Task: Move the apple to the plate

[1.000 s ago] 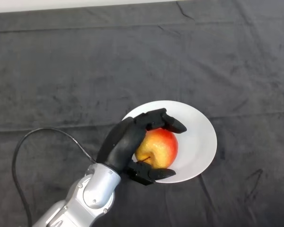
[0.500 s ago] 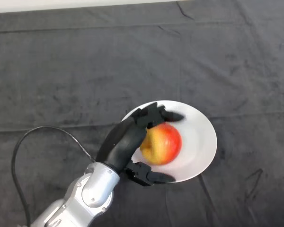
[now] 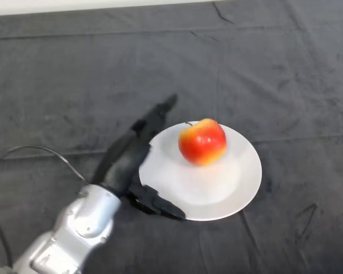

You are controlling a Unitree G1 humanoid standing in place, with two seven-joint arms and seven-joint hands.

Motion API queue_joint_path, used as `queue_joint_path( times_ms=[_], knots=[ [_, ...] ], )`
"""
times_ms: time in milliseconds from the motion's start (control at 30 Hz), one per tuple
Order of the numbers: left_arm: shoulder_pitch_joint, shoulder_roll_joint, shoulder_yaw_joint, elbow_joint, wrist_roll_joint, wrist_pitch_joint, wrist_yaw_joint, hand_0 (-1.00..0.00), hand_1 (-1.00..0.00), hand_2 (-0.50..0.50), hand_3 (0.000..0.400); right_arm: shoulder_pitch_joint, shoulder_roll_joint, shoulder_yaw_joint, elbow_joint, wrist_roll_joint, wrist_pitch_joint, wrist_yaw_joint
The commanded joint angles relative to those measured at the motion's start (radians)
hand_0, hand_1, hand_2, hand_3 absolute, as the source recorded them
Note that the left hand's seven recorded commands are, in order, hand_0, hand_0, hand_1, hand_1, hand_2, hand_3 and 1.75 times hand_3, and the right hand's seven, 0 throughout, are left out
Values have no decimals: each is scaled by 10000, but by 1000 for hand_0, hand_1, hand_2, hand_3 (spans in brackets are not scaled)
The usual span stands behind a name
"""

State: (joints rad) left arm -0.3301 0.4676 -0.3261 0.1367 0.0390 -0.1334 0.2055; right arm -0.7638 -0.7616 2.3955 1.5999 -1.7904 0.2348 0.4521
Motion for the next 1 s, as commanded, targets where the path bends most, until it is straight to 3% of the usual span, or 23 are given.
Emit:
queue_joint_path(
  times_ms=[33, 367, 1000],
  knots=[
    [-165, 613, 482, -671, -133, -289, 198, 0, 0, 0, 0, -472, -185, 105, -347, 39, -40, 142],
    [58, 1191, 2486, -519, -521, -729, 817, 0, 0, 0, 0, -472, -185, 105, -347, 39, -40, 141],
    [570, 2201, 5384, -34, -787, -1249, 1416, 0, 0, 0, 0, -472, -185, 106, -346, 39, -40, 141]
  ],
)
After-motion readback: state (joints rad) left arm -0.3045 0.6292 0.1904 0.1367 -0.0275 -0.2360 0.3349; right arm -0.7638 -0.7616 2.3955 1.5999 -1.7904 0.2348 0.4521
